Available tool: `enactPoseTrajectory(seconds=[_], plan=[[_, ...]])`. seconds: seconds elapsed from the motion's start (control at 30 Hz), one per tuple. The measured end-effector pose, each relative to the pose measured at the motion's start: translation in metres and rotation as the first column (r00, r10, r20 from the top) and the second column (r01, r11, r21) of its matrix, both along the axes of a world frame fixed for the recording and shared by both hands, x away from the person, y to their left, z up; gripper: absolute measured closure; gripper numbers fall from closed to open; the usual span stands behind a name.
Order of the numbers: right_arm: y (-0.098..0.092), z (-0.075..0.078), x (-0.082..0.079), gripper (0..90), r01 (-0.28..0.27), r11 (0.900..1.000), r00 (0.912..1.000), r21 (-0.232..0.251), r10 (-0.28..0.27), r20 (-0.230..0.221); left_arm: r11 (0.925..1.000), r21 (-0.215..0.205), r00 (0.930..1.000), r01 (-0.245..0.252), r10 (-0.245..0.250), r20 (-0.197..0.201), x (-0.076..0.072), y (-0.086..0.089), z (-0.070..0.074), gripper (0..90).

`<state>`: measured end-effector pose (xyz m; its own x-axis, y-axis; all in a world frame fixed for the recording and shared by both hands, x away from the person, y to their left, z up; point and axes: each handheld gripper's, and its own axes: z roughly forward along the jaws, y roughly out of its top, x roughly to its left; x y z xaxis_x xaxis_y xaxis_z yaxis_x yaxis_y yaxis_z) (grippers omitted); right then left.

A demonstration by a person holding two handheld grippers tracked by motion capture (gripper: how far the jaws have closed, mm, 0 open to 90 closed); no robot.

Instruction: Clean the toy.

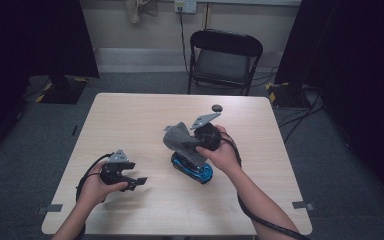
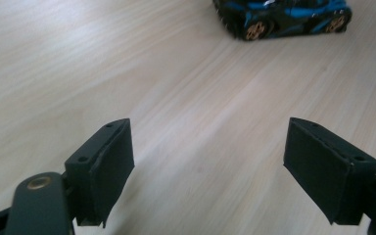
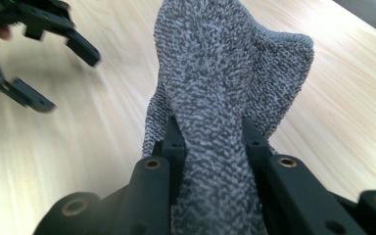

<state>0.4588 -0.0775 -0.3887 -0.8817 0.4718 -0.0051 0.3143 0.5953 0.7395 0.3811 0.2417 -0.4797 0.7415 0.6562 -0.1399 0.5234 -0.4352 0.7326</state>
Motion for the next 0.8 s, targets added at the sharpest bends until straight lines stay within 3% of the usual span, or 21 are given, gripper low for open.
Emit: enactPoseTrajectory(seconds=[0.4, 0.8], plan=[[0.073, -0.014, -0.016, 71.7, -0.118, 0.993, 0.9928, 0.013, 0.118, -0.02, 0.9997, 0.015, 0.9998, -0.016, 0.016, 0.015, -0.012, 0.025, -0.005, 18.2], [0.108, -0.049, -0.028, 70.6, -0.179, 0.984, 0.9818, -0.002, 0.179, -0.065, 0.9994, 0.034, 0.9999, 0.001, -0.001, 0.015, -0.018, 0.032, -0.004, 18.8]])
